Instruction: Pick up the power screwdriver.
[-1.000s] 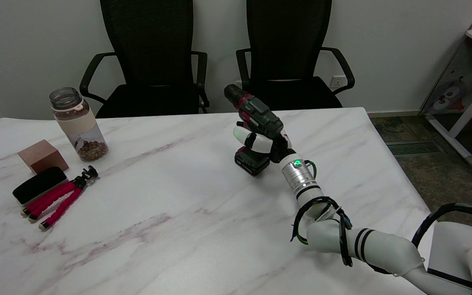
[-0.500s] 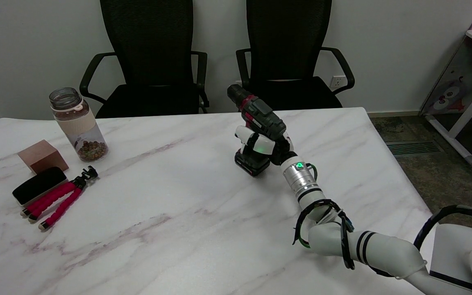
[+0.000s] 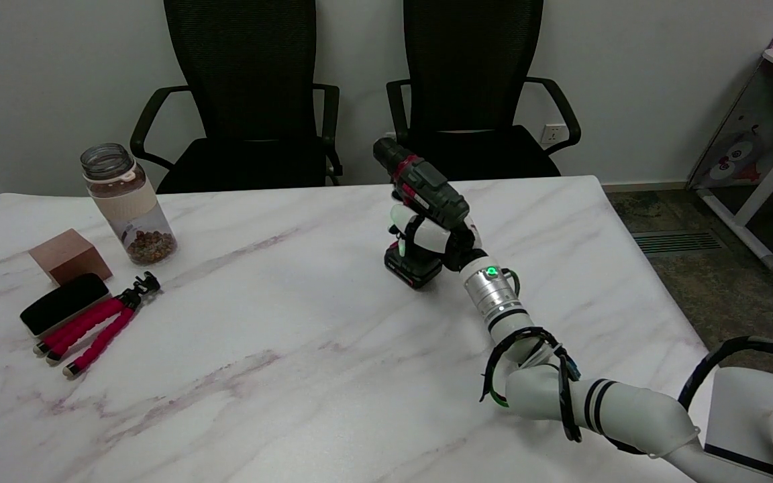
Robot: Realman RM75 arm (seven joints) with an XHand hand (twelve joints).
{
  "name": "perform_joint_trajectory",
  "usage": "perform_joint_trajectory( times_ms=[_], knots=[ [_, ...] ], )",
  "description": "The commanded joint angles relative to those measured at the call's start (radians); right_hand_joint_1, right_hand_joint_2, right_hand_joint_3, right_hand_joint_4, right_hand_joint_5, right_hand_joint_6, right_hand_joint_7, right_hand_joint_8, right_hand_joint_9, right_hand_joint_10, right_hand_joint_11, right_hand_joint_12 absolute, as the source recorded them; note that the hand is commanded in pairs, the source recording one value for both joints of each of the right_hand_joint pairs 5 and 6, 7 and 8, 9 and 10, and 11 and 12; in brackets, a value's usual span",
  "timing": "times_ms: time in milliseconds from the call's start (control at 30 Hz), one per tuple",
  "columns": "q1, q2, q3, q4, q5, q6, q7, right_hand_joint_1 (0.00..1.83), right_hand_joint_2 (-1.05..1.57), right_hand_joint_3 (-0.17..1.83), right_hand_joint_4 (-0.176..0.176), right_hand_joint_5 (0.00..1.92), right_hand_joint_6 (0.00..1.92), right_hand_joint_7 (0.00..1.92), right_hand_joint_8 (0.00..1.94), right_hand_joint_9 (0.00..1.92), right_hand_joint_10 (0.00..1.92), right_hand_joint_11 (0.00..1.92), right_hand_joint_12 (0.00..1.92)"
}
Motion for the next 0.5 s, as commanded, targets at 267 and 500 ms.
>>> perform_joint_trajectory(
  times_ms=[267, 500],
  knots=[
    [0.005, 0.000, -0.001, -0.004, -0.004, 0.001, 0.007, 0.98, 0.87, 0.81, 0.002, 1.04, 1.04, 1.04, 1.04, 1.21, 1.21, 1.46, 1.46],
    [0.011, 0.002, 0.005, -0.020, -0.009, 0.004, -0.002, 0.96, 0.91, 0.85, 0.019, 1.22, 1.22, 1.22, 1.22, 1.33, 1.33, 1.48, 1.48]
  ],
)
